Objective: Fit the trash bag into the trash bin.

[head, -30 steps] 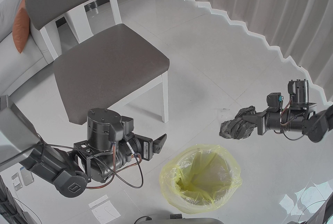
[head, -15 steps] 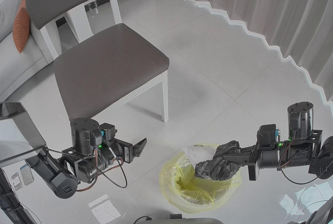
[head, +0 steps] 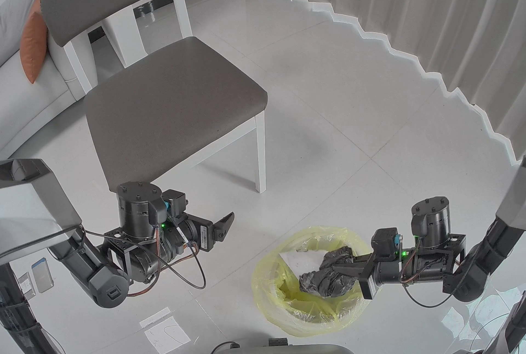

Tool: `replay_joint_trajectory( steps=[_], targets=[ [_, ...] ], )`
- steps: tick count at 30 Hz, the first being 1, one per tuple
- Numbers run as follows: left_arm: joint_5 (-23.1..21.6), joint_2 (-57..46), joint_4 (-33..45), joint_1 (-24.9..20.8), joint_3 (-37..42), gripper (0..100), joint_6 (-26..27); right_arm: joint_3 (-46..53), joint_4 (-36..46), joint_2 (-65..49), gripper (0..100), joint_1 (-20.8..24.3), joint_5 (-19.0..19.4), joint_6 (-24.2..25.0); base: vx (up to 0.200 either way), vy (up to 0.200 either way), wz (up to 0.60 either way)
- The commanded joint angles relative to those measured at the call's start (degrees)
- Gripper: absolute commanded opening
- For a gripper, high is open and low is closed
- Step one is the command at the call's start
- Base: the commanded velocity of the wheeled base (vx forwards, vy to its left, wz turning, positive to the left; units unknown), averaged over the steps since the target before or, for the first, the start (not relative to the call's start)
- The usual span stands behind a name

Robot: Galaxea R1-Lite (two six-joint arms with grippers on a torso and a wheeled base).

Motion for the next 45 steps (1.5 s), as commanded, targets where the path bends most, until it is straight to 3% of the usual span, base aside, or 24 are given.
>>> replay_joint_trajectory(
  steps=[1, 9, 20, 26, 34, 41, 45],
  targets=[
    [0.0, 1.8, -0.1, 0.8, -1.0, 100, 0.0, 2.3, -1.4, 8.4, 0, -2.2, 0.1, -1.8, 0.0, 0.0, 0.0],
    [0.0, 3.6, -0.1, 0.7, -2.4, 100, -0.1, 3.0, -2.2, 12.6, 0, -5.4, 0.1, -5.6, 0.0, 0.0, 0.0],
    [0.0, 4.3, -0.2, 0.9, -2.6, 100, -0.3, -9.9, -3.9, 24.0, 0, -5.3, 0.3, -5.6, 0.0, 0.0, 0.0],
    [0.0, 4.9, -0.2, 1.6, -2.6, 100, -0.3, -13.4, -0.6, 26.3, 0, -4.7, 0.3, -6.1, 0.0, 0.0, 0.0],
    [0.0, 6.5, -3.9, 1.7, -2.2, 100, -0.2, -11.7, 2.3, 26.3, 0, -7.1, 0.3, -11.1, 0.0, 0.0, 0.0],
    [0.0, 8.0, -6.0, 1.7, -2.0, 100, -0.2, -13.6, 2.9, 26.6, 0, -6.9, 0.3, -11.2, 0.0, 0.0, 0.0],
    [-0.4, 8.3, -6.3, 2.2, -2.0, 100, -0.5, -21.5, 10.9, 26.9, 0, -6.5, 0.3, -11.3, 0.0, 0.0, 0.0]
  ],
)
